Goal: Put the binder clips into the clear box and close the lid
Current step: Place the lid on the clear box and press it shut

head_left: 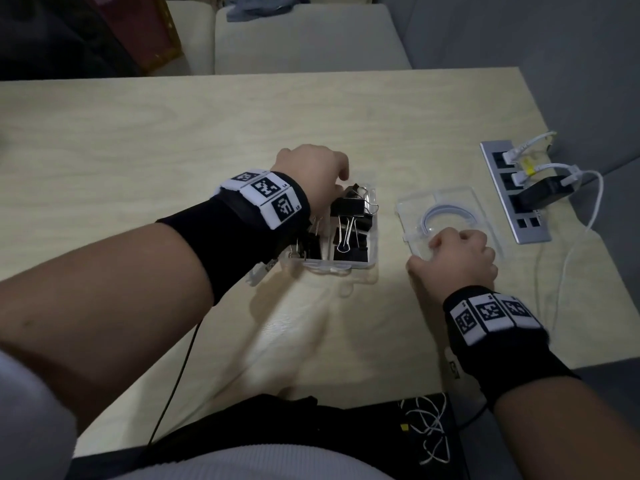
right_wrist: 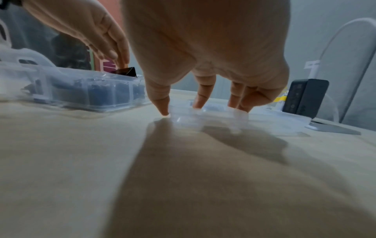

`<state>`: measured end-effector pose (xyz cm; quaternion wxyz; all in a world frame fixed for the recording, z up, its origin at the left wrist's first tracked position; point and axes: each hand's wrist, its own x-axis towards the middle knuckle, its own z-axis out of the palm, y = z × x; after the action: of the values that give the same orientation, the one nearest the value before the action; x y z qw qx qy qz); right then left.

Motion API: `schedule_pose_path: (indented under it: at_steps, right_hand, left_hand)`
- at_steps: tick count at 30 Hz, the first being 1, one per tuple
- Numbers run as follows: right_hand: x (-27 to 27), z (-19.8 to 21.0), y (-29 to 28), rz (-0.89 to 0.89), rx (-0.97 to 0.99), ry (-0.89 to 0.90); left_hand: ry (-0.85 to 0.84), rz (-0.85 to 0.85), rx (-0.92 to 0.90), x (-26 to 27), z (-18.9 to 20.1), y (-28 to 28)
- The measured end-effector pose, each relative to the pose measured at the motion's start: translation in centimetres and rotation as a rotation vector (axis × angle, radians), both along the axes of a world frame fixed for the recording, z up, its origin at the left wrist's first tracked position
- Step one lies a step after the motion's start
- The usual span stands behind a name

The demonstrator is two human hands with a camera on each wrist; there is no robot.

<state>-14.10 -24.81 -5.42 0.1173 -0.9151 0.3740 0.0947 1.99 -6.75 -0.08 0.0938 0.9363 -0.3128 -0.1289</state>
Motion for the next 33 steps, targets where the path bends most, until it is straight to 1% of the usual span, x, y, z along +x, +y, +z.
schedule_pose_path:
  at_steps: [2,5,7,9,11,12,15,16,17,19,20,21,23,25,26,28,30,32,33]
  right_hand:
    - [0.2,0.9,0.2,-0.013,0.027,-0.105]
    - [0.6,2.4,1.0,-0.001,0.092,-0.359]
    - [1.0,3.3,1.9,0.069,0.141,-0.517]
    - [1.3,4.0,3.2,0.206,0.203,-0.614]
    - [1.5,4.5,4.6,0.345,0.307,-0.682]
    - [1.6,4.7,5.2,0.378,0.379,-0.729]
    - [1.9,5.8,6.2,0.359,0.574,-0.876]
    - [2.1,6.1,6.3,0.376,0.59,-0.881]
    - [2.3,6.4,6.4,0.421,0.585,-0.849]
    - [2.6,6.4,6.2,0.543,0.517,-0.675]
    - [2.7,6.2,6.0,0.601,0.458,-0.558]
    - [2.7,5.7,5.7,0.654,0.395,-0.451]
    - [2.8,4.7,5.2,0.731,0.305,-0.319]
    - [2.9,3.9,5.1,0.763,0.274,-0.279]
    - [2.8,3.7,5.3,0.77,0.271,-0.271]
    - [2.7,3.5,5.5,0.767,0.28,-0.268]
    - [2.5,3.6,5.5,0.727,0.321,-0.283]
    - [2.2,3.9,5.4,0.637,0.352,-0.361]
    - [2.2,4.0,5.4,0.574,0.342,-0.431]
  left_hand:
    - [0.006,0.058,-0.044,0.7,0.4,0.9]
    - [0.028,0.148,-0.087,1.7,0.6,2.4]
    - [0.044,0.212,-0.108,2.1,0.5,3.3]
    - [0.083,0.257,-0.157,2.2,0.4,3.9]
    - [0.174,0.275,-0.28,2.0,0.4,4.3]
    - [0.226,0.283,-0.366,1.7,0.6,4.5]
    - [0.391,0.327,-0.601,0.9,1.3,5.3]
    - [0.473,0.343,-0.66,0.7,1.5,5.6]
    - [0.571,0.366,-0.723,0.7,1.5,6.0]
    - [0.751,0.447,-0.835,0.8,1.3,6.6]
    - [0.784,0.48,-0.839,0.9,1.1,6.9]
    - [0.777,0.489,-0.792,1.0,0.9,7.2]
    - [0.737,0.47,-0.593,1.0,0.2,7.6]
    - [0.702,0.445,-0.385,0.6,-0.4,7.7]
    - [0.683,0.43,-0.325,0.4,-0.6,7.7]
    - [0.62,0.395,-0.269,0.2,-0.9,7.4]
    - [0.536,0.355,-0.245,0.3,-0.8,7.3]
    - [0.481,0.342,-0.302,0.5,-0.4,7.2]
    - [0.475,0.331,-0.356,0.6,-0.1,7.2]
